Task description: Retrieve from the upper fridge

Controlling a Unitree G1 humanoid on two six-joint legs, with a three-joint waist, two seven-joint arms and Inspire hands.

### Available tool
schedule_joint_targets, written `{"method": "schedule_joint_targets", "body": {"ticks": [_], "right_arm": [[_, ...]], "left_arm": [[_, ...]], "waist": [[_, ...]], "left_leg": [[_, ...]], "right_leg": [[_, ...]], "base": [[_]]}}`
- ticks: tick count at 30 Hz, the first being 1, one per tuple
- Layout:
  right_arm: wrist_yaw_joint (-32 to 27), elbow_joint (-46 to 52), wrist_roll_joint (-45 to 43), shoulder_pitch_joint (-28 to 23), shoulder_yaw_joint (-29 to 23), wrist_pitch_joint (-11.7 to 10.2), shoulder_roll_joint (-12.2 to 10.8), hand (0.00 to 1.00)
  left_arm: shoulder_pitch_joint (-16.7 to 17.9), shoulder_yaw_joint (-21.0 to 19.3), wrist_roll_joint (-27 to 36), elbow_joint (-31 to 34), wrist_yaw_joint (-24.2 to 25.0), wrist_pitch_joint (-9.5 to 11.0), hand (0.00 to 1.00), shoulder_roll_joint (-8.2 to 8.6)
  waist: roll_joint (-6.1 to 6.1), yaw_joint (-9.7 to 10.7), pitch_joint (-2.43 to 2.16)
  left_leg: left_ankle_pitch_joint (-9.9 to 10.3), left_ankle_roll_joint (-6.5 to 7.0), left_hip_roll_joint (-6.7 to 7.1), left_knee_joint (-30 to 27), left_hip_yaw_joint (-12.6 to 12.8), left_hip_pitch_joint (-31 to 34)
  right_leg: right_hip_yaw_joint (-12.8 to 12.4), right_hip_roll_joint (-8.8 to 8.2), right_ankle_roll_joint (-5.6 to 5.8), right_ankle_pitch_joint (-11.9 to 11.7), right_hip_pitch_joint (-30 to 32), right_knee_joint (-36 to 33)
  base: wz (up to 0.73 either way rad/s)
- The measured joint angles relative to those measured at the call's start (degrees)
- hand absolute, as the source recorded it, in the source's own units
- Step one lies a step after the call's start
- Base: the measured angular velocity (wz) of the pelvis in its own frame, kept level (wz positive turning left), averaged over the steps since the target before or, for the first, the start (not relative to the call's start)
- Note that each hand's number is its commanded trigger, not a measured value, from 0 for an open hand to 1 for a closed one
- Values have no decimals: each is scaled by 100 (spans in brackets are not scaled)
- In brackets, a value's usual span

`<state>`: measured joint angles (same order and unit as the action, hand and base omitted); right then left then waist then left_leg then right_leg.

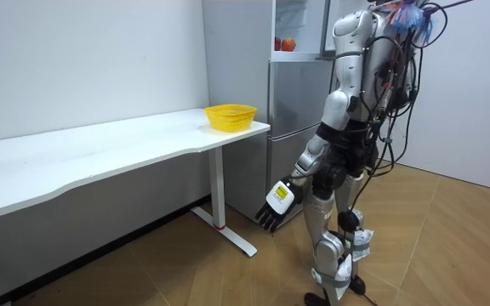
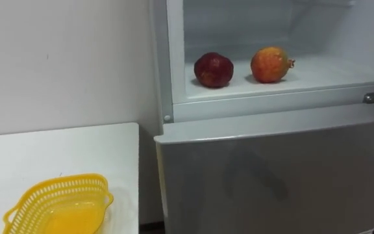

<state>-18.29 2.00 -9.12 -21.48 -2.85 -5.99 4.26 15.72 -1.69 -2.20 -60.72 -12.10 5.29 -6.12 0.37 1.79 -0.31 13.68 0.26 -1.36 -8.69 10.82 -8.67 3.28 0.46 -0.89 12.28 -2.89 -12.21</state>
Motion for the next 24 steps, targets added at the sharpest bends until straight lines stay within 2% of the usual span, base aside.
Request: {"method": "schedule_joint_targets", "body": {"ticks": [3,5,6,8,11,15,18,24], "right_arm": [[-257,564,-17,64,64,-195,8,0],[-476,987,-117,165,103,-298,27,0],[-524,1091,-198,186,113,-320,32,0],[-719,1324,-426,264,214,-504,40,0],[-854,1526,-630,345,325,-525,51,0],[-872,1766,-875,355,502,-554,70,0],[-1001,1937,-961,411,641,-710,107,0],[-1202,1934,-922,911,729,-856,302,0]], "left_arm": [[-52,209,4,-282,-112,114,0,-35],[-89,242,-20,-458,-123,177,0,-67],[-85,250,-31,-491,-123,179,0,-85],[-34,314,-92,-631,-130,146,0,-198],[62,367,-239,-645,-133,76,0,-242],[8,499,-252,-917,-67,7,0,-264],[-73,605,-253,-1038,-20,6,0,-270],[-281,728,-249,-1105,44,10,0,-268]], "waist": [[30,-27,-7],[9,-46,-6],[16,-53,-11],[6,-55,-6],[-31,-76,1],[-22,-88,5],[-3,-116,4],[-2,-230,7]], "left_leg": [[0,1,-8,0,32,48],[0,1,-10,0,34,86],[0,1,-12,0,34,89],[0,1,-27,0,34,79],[0,1,-45,0,34,93],[0,2,-44,5,34,96],[3,1,-50,11,34,95],[2,1,-60,7,32,99]], "right_leg": [[-54,18,6,-74,5,40],[-57,23,10,-94,7,50],[-57,26,10,-101,9,59],[-57,42,1,-120,8,95],[-49,61,0,-186,6,177],[-48,60,4,-201,4,160],[-47,69,0,-217,6,154],[-51,78,-9,-247,-8,149]], "base": [[-11],[0],[0],[0],[0],[0],[0],[0]]}}
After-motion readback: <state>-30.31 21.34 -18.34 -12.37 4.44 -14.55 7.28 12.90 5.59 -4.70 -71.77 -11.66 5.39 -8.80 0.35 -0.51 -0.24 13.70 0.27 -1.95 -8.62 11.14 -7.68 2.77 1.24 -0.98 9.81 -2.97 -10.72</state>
